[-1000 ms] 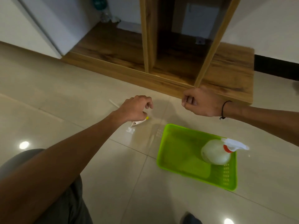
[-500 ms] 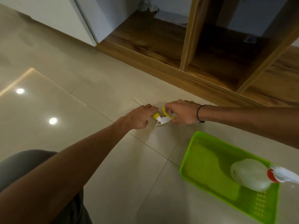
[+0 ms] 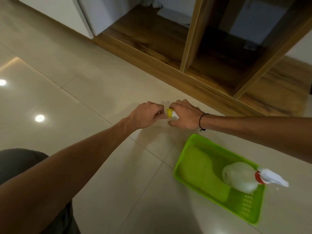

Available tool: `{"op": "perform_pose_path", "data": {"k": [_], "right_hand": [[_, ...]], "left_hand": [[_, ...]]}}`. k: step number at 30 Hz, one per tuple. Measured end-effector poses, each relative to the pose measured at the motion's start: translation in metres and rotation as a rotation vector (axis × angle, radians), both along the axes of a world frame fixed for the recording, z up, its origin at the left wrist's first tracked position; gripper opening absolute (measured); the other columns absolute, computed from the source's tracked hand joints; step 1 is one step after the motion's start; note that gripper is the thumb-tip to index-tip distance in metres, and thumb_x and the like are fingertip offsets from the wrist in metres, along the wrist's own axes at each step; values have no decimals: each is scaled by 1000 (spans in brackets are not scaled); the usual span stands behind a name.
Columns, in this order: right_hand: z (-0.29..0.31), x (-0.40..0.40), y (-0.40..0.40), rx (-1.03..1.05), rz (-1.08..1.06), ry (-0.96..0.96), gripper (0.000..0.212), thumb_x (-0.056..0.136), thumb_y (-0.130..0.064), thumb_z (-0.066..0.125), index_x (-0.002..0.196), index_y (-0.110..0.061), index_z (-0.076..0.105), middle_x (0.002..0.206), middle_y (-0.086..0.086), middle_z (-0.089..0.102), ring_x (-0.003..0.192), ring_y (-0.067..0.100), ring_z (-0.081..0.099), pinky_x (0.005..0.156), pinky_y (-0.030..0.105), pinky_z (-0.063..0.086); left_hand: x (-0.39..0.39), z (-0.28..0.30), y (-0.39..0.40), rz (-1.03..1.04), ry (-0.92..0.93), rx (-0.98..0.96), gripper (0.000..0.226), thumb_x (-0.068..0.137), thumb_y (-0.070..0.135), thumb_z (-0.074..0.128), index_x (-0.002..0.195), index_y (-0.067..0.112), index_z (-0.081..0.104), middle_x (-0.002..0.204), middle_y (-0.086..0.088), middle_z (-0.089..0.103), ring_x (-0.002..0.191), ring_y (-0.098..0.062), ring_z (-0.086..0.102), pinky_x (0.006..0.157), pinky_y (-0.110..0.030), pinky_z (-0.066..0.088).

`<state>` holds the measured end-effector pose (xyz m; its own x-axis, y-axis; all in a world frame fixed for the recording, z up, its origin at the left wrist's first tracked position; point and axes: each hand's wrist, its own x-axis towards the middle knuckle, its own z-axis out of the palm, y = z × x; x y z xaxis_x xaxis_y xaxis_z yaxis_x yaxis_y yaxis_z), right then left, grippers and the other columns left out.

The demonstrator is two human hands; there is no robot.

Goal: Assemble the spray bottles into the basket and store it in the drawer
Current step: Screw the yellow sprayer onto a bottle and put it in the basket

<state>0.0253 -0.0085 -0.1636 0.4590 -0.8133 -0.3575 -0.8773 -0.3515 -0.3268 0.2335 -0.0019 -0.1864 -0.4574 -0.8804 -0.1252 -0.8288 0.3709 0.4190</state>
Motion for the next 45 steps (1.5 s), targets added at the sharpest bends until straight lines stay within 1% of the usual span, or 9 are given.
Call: {"op": "perform_pose_path", "data": {"k": [6, 10, 14, 18, 22, 28, 34, 38, 45], "right_hand": [[43, -84, 38, -64, -204, -69, 35, 89, -45, 75, 105, -15, 65, 109, 4, 65, 96, 27, 62, 80, 44, 55], [67, -144, 75, -94, -317, -37, 38, 87, -52, 75, 100, -17, 68, 94, 0, 66, 93, 26, 63, 68, 42, 53], [82, -190, 103, -115, -390, -60, 39, 83, -53, 78, 103, -22, 67, 94, 0, 70, 94, 24, 63, 70, 42, 55], [91, -222, 120, -249, -414, -169, 40, 85, -48, 79, 109, -20, 63, 102, -1, 70, 94, 25, 65, 77, 47, 56], [95, -247, 120, -397, -507, -299, 58, 82, -57, 71, 124, -21, 58, 120, -3, 60, 113, 21, 53, 84, 46, 57], [85, -283, 124, -476, -711, -343, 72, 84, -48, 76, 142, -17, 47, 137, 2, 53, 124, 24, 48, 88, 53, 58], [75, -329, 132, -547, -893, -490, 92, 79, -58, 79, 151, -24, 33, 139, 0, 47, 121, 16, 55, 85, 43, 62], [67, -362, 129, -516, -1006, -527, 74, 87, -58, 73, 145, -27, 39, 124, -1, 58, 109, 17, 62, 82, 42, 60], [52, -416, 100, -467, -1243, -558, 50, 98, -60, 59, 121, -15, 60, 99, 3, 69, 89, 20, 68, 82, 45, 60]], "left_hand": [[-84, 28, 1, -168, 161, 20, 36, 97, 52, 68, 117, 21, 66, 85, 2, 74, 69, -8, 65, 69, -35, 54], [-142, 46, 15, -263, 264, 205, 56, 87, 77, 57, 130, 40, 58, 83, 9, 71, 74, -5, 70, 68, -27, 56], [-197, 55, 31, -354, 213, 153, 56, 95, 72, 55, 132, 31, 61, 70, 7, 69, 62, -1, 64, 60, -32, 51], [-233, 73, 38, -406, 238, 201, 39, 103, 61, 53, 124, 29, 64, 60, 7, 60, 58, -10, 66, 60, -38, 50], [-262, 81, 24, -358, 400, 272, 39, 104, 64, 45, 119, 34, 64, 60, 13, 67, 54, -1, 63, 51, -13, 42], [-318, 72, 21, -290, 510, 370, 34, 105, 60, 45, 95, 34, 64, 57, 9, 65, 50, -1, 56, 47, -16, 44], [-368, 77, 13, -276, 592, 420, 41, 104, 64, 43, 82, 37, 66, 53, 7, 63, 46, -2, 53, 47, -16, 40], [-401, 85, 5, -206, 627, 561, 38, 111, 52, 41, 104, 25, 66, 59, -5, 68, 37, -7, 46, 34, -18, 34], [-463, 97, 0, -193, 614, 615, 47, 111, 46, 43, 119, 4, 64, 62, -9, 71, 43, -12, 57, 42, -24, 46]]}}
